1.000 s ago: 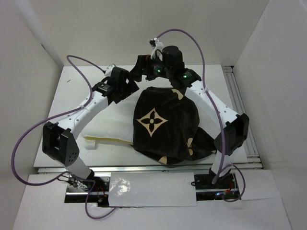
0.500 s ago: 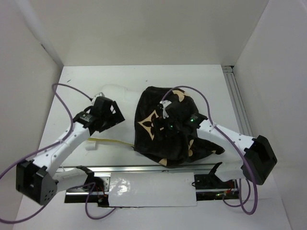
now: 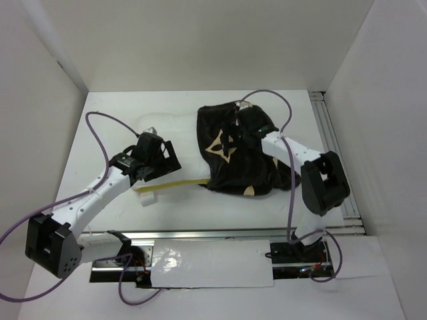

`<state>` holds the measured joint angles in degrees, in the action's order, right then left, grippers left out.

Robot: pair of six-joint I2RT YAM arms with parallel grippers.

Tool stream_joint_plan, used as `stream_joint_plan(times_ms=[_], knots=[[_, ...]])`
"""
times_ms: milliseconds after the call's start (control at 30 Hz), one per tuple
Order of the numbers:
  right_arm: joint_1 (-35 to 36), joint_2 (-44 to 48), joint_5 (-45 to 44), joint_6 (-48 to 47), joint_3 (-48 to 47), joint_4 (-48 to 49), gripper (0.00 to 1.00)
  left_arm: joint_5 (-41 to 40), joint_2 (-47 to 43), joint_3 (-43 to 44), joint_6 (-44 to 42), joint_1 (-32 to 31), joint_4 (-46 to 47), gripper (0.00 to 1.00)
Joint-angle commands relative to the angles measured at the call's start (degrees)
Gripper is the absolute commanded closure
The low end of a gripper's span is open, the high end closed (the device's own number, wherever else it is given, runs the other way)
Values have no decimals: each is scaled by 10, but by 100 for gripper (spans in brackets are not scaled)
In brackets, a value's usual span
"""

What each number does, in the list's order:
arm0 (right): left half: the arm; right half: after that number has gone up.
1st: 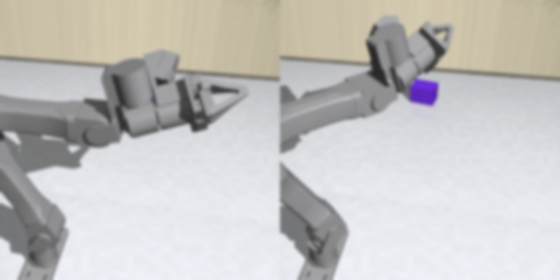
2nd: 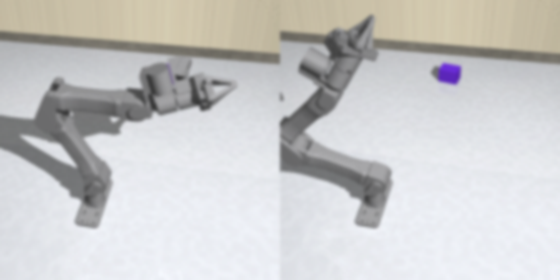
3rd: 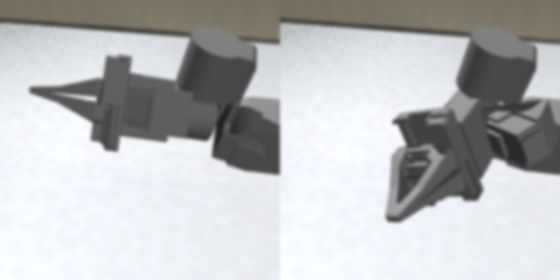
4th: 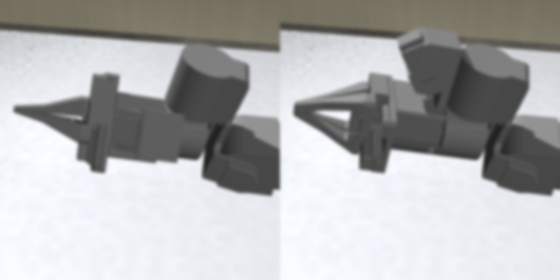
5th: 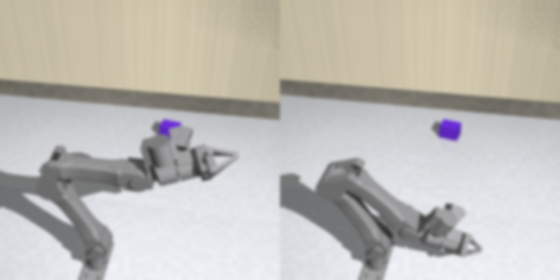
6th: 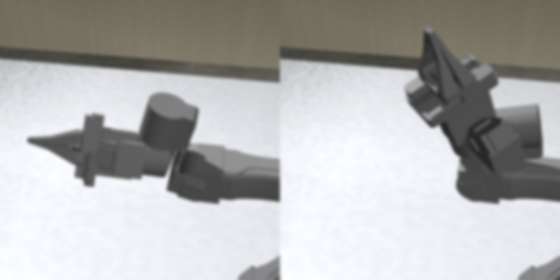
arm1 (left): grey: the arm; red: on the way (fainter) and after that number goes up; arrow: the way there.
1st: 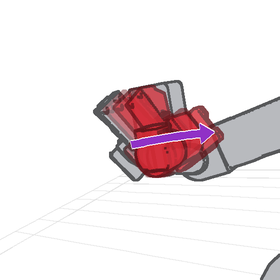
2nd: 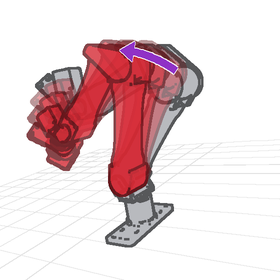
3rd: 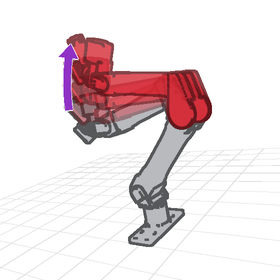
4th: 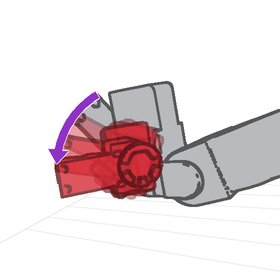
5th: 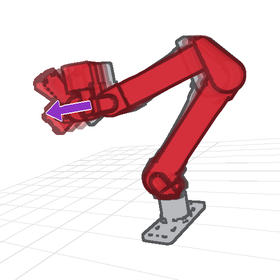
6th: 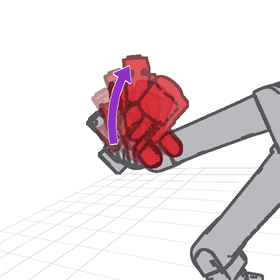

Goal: Put the pillow into the pillowcase

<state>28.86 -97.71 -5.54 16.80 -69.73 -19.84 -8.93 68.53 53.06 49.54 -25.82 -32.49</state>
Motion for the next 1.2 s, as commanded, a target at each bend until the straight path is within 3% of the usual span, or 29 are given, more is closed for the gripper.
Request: stream_joint_plan(times_ms=[0, 133, 300, 467, 600, 633, 733, 800, 1000, 1167], knots=[[-57, -68, -26, -49, -79, 103, 0, 8, 14, 35, -37, -5, 23, 0], [-76, -136, -21, -70, -181, 61, 0, -10, 20, 56, -59, -11, -14, 0], [-64, -92, -19, -85, -175, 55, 0, -11, 1, 31, -150, -48, -20, 0], [-64, 8, 26, -80, -100, 74, 0, -122, 2, 25, -185, -131, 5, 0], [-58, 71, 46, -41, -45, 74, 0, -266, 20, -26, -304, -145, 78, 0], [-58, 83, 46, -41, -35, 74, 0, -267, 20, -42, -325, -136, 132, 0], [-53, 119, 57, -33, -13, 67, 0, -254, 37, -39, -324, -108, 132, 0], [-53, 139, 57, -33, -13, 53, 0, -247, 43, -58, -344, -91, 180, 0], [-29, 162, 55, -24, -2, 19, 0, -116, 43, -109, -382, -78, 297, 0], [36, 178, 29, -5, 30, -33, 1, -73, 59, -145, -390, -73, 352, 15]])
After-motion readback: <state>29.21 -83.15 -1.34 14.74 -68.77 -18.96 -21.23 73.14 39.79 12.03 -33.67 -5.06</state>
